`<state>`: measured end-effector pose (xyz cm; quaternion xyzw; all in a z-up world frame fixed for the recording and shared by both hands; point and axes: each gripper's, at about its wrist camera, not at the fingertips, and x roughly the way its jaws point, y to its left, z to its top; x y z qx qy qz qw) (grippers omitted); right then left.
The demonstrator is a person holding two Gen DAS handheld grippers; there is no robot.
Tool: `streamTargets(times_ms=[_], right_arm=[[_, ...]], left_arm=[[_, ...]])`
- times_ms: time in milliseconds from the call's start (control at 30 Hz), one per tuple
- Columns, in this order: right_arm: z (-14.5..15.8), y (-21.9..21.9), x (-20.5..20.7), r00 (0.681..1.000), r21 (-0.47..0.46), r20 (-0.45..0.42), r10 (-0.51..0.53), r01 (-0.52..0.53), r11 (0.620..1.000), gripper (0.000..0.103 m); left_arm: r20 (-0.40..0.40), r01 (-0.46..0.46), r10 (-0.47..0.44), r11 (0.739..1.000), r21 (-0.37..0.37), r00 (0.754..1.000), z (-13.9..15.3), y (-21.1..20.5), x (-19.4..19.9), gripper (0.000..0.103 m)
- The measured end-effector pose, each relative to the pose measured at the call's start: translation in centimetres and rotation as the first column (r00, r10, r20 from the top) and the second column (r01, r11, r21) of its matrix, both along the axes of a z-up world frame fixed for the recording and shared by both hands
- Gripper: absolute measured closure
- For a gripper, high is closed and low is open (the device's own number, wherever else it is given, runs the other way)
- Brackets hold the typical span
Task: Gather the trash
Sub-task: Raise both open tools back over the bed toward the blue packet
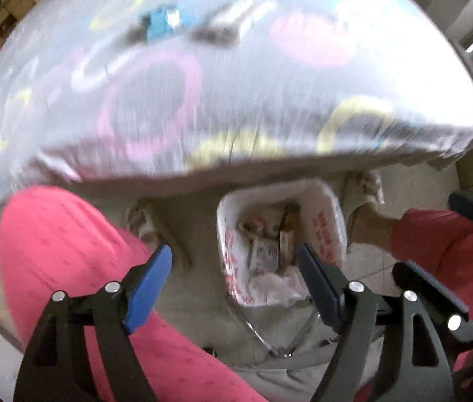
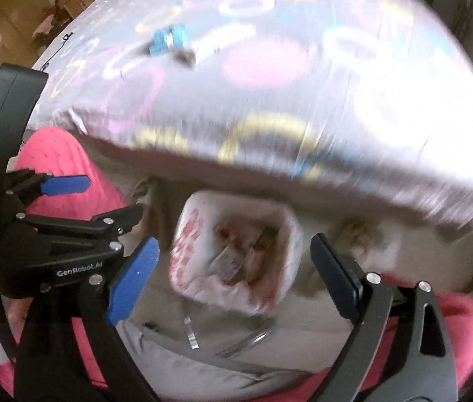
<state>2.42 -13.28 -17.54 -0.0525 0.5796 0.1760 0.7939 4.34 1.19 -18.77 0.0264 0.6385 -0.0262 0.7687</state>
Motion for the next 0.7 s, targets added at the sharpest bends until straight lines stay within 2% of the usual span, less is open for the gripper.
streamTargets(times_ms=[67,133,200,233,300,400,467,533,700], right_arm=[[2.0,0.3,0.3,0.996,-0.047,0.083,0.039,-0.035,0.998,0.012],[4.1,0.6,0.7,0.980,-0.093,0.172,0.103,-0.088,0.992,0.009],[5.4,0.7,1.5,0.963,-0.133,0.217,0.157,-0.130,0.982,0.007],[5.8,0.6,2.1,0.960,-0.132,0.203,0.191,-0.166,0.977,0.007],[6.7,0.8,3.9,0.964,-0.067,0.105,0.246,-0.240,0.968,0.007],[8.3,0.7,6.2,0.959,-0.011,0.076,0.273,-0.273,0.962,0.007],[10.0,1.3,7.5,0.936,-0.034,0.118,0.332,-0.330,0.943,0.007],[11.7,2.0,8.6,0.892,-0.081,0.163,0.423,-0.415,0.906,0.007],[13.5,4.1,10.9,0.769,-0.160,0.170,0.617,-0.596,0.787,0.007]], left_arm=[[0.031,0.028,-0.028,1.000,0.005,0.999,1.5,-0.2,0.2,0.022],[-0.005,0.072,-0.073,0.997,-0.012,0.997,2.6,-0.1,0.8,0.018],[-0.033,0.065,-0.065,0.998,-0.015,0.997,3.4,0.6,1.5,0.018],[-0.042,0.059,-0.060,0.998,-0.014,0.997,3.9,0.8,1.8,0.018],[-0.041,0.058,-0.060,0.997,-0.044,0.997,5.2,2.0,3.1,0.018],[0.003,0.055,-0.055,0.998,-0.041,0.998,6.9,3.6,4.5,0.014],[0.000,0.055,-0.055,0.995,-0.078,0.998,8.3,5.2,6.2,0.013],[-0.036,0.019,-0.023,0.994,-0.109,0.999,9.2,7.1,8.1,0.013],[-0.048,-0.074,0.070,0.993,-0.089,0.996,10.9,10.2,11.2,0.013]])
